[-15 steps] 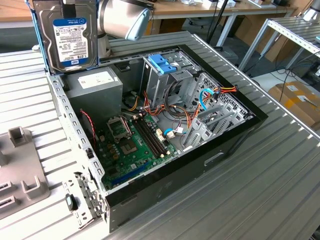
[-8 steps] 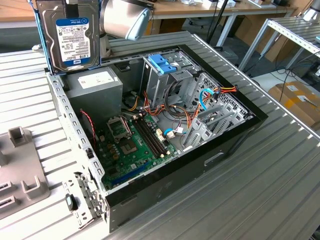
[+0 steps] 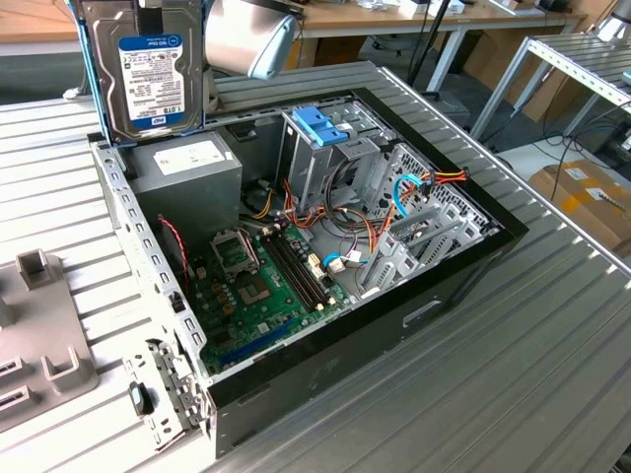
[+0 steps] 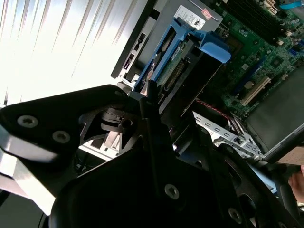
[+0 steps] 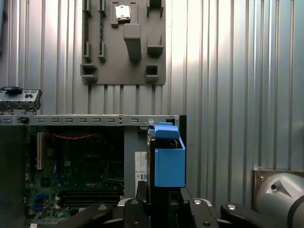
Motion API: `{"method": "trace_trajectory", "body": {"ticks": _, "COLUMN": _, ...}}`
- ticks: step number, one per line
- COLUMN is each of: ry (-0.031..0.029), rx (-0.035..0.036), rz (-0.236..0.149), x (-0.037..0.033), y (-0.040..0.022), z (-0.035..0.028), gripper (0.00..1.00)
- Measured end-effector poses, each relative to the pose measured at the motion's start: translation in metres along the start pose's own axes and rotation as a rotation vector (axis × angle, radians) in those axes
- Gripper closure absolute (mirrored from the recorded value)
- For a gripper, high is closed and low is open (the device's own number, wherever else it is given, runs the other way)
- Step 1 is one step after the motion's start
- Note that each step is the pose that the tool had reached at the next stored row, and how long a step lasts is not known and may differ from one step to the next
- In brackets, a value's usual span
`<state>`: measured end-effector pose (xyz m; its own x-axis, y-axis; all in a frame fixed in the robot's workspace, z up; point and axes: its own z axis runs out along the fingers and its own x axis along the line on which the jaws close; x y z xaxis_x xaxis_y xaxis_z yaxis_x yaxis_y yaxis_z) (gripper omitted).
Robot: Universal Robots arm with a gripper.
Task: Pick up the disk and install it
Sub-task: 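Pick up the disk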
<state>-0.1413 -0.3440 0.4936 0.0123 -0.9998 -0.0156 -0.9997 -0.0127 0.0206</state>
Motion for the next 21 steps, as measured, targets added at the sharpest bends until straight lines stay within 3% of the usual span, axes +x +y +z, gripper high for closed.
{"method": "trace_trajectory", "body": {"ticks": 21, "ry": -0.0001, "rx": 0.0000, "rz": 0.000, "x": 0.0003, "y": -0.0197, "z": -0.0004, "gripper": 0.65}}
